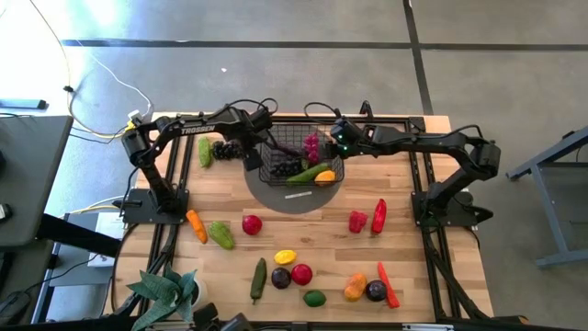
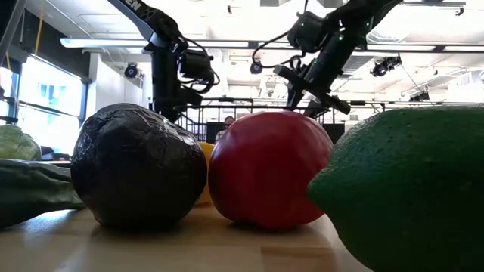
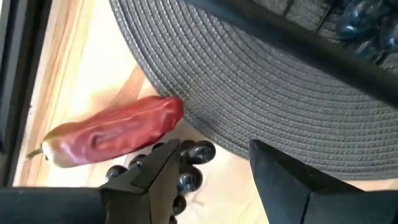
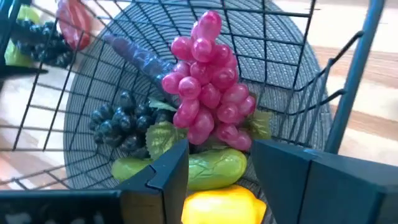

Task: Build produce basket
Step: Adjust the black mesh basket, then put the black grapes into the black mesh basket

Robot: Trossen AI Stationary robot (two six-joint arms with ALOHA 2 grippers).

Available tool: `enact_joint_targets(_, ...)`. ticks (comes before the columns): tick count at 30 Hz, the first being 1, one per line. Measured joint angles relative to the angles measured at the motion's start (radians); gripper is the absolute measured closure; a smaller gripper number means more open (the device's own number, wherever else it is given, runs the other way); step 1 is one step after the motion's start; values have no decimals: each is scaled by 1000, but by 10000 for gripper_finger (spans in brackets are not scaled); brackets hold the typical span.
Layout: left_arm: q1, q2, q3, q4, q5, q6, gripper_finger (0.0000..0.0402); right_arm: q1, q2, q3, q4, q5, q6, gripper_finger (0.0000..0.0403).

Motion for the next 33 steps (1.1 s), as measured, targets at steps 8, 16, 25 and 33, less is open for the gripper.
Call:
enact_joint_targets(8,11,-23,-4,-95,-30,-7,218,0,0,0,3,7,15,243)
enact_joint_targets(16,11,-109,-5,-116,-26,-17,218,0,2,-1,-23,19,-11,243)
enact_joint_targets(25,15,-227,-4,-109,-19,-3,218,5,-16,-2,96,-32,-61,243)
enact_joint_targets(33,70,-322,-3,-145,49,-3,218,5,-108,-2,100,-23,-132,243)
